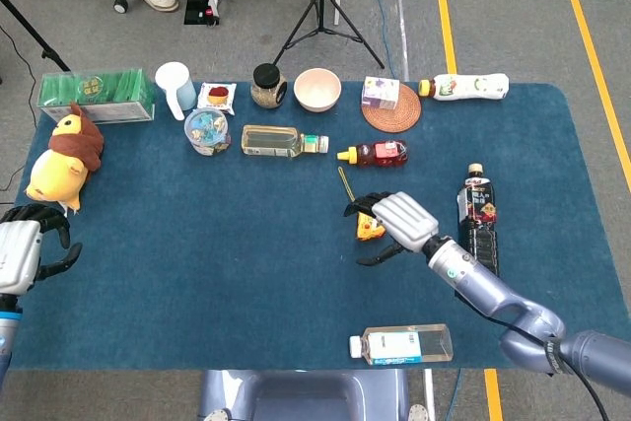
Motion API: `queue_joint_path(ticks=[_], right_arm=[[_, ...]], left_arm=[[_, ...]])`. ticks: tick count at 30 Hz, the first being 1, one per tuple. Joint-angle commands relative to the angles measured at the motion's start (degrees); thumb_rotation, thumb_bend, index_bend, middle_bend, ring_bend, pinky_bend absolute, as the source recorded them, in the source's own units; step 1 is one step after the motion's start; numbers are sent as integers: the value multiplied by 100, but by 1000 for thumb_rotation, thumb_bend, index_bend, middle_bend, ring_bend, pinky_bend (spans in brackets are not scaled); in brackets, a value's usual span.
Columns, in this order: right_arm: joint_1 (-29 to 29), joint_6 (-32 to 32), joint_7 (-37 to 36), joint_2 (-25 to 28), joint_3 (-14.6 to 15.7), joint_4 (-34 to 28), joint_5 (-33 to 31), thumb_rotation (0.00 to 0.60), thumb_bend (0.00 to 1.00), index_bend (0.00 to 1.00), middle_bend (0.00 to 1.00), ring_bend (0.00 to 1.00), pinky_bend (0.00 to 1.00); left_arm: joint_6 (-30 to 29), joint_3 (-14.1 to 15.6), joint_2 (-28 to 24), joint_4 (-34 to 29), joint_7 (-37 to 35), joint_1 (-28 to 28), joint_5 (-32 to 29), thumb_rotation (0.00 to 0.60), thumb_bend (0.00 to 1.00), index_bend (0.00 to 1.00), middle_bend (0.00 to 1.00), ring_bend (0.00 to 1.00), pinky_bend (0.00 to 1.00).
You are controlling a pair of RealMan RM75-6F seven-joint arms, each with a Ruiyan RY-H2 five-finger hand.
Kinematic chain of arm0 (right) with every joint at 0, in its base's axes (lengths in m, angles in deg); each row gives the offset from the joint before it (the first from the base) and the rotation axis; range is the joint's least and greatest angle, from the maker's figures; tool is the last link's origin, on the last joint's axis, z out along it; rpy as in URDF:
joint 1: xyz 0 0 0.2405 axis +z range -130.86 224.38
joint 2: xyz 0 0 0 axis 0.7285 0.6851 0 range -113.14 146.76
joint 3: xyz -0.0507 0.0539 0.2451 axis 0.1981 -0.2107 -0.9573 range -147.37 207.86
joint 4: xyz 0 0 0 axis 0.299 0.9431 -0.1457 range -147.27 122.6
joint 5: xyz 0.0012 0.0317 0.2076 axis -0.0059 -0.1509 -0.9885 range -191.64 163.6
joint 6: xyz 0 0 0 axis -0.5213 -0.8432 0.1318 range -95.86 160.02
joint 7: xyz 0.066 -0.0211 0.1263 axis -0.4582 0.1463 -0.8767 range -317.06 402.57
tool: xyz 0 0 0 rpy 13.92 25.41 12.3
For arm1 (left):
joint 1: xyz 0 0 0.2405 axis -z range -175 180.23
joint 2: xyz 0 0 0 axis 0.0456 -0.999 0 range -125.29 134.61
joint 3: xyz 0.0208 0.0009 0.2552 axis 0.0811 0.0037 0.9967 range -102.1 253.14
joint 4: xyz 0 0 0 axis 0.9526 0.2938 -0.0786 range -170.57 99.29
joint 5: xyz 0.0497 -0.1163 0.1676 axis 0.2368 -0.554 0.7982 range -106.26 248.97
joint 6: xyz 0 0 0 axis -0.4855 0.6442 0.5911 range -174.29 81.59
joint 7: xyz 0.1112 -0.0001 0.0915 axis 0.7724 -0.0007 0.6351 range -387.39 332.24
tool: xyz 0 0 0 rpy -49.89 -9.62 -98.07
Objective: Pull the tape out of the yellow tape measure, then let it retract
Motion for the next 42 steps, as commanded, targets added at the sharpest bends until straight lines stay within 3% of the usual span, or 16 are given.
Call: queue_joint_path(ticks=[1,10,20,32,42], right_arm=[[167,10,-32,-314,72,332,38,412,153,268,299,278,312],[600,262,-216,-956,206,1168,48,414,164,261,305,279,311],[998,775,-270,-1309,352,1785,-122,412,165,261,313,287,312],[1203,1261,-152,-1393,469,2230,-489,410,173,261,330,334,327],[1152,1436,52,-1210,558,2254,-793,413,176,261,334,358,335]], left_arm=[[-26,22,5,0,-11,-25,-23,600,293,665,458,272,245],[-100,60,-43,41,-94,-96,-79,600,292,665,458,272,245],[-147,138,-80,97,-208,-198,-128,600,294,664,459,272,244],[-190,161,-85,119,-248,-233,-118,600,293,664,459,272,244],[-152,173,-28,143,-227,-188,-64,600,293,664,458,272,245]])
